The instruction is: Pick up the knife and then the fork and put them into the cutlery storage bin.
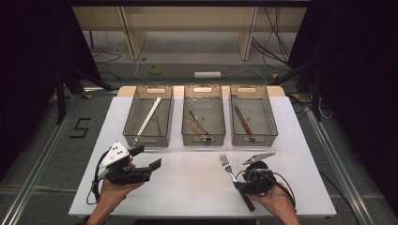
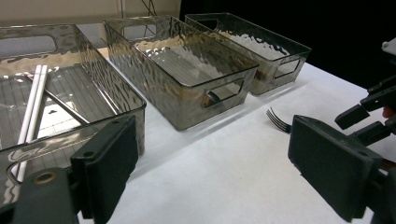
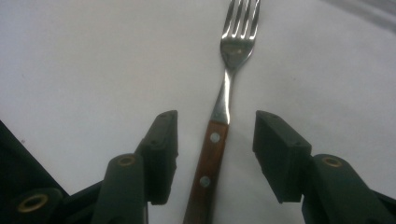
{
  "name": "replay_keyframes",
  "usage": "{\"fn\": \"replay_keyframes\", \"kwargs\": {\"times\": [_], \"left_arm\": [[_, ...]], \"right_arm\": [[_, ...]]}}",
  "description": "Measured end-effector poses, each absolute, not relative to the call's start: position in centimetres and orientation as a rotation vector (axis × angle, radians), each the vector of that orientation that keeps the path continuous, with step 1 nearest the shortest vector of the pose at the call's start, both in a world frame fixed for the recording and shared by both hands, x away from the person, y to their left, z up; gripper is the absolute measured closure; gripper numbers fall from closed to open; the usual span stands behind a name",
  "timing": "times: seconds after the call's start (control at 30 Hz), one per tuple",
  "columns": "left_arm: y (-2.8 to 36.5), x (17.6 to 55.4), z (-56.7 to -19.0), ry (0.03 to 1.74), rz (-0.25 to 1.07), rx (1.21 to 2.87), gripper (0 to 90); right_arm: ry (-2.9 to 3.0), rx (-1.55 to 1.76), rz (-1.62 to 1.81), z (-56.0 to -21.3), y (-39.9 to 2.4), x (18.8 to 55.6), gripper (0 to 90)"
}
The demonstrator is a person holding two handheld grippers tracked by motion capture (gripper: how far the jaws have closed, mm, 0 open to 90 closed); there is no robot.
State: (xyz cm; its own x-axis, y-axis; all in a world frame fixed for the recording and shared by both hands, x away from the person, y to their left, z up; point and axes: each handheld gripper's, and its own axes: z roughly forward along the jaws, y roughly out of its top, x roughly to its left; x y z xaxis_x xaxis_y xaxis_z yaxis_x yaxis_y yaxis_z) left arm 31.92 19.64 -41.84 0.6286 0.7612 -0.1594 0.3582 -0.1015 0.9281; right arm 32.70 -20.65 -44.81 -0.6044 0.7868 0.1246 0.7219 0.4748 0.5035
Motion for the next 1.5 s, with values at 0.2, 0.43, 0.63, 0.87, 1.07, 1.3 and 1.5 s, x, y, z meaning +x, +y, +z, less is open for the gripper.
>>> {"fn": "replay_keyframes", "kwargs": {"times": [0.2,0.43,0.63,0.87,1.07,1.3,1.5], "left_arm": [[19.7,31.9,-41.8,0.924,0.438,1.702,15.6],[19.7,31.9,-41.8,0.923,0.438,1.703,15.6],[19.6,32.0,-41.9,0.923,0.438,1.706,15.6],[19.6,31.9,-41.9,0.922,0.438,1.706,15.6],[19.6,31.9,-41.9,0.922,0.438,1.705,15.6],[19.6,31.9,-41.8,0.921,0.438,1.702,15.6],[19.6,31.9,-41.8,0.92,0.438,1.701,15.5]], "right_arm": [[2.626,1.341,0.73,-45.5,-20.5,32.6,54.5],[2.653,1.327,0.681,-45.7,-20.3,32.5,57.6],[2.666,1.318,0.659,-46.0,-20.3,32.4,60.3],[2.664,1.307,0.642,-46.2,-20.2,32.3,61.6],[2.661,1.303,0.636,-46.3,-20.2,32.4,62.0],[2.658,1.29,0.621,-46.3,-20.2,32.3,64.0],[2.651,1.281,0.614,-46.4,-20.1,32.3,65.2]]}}
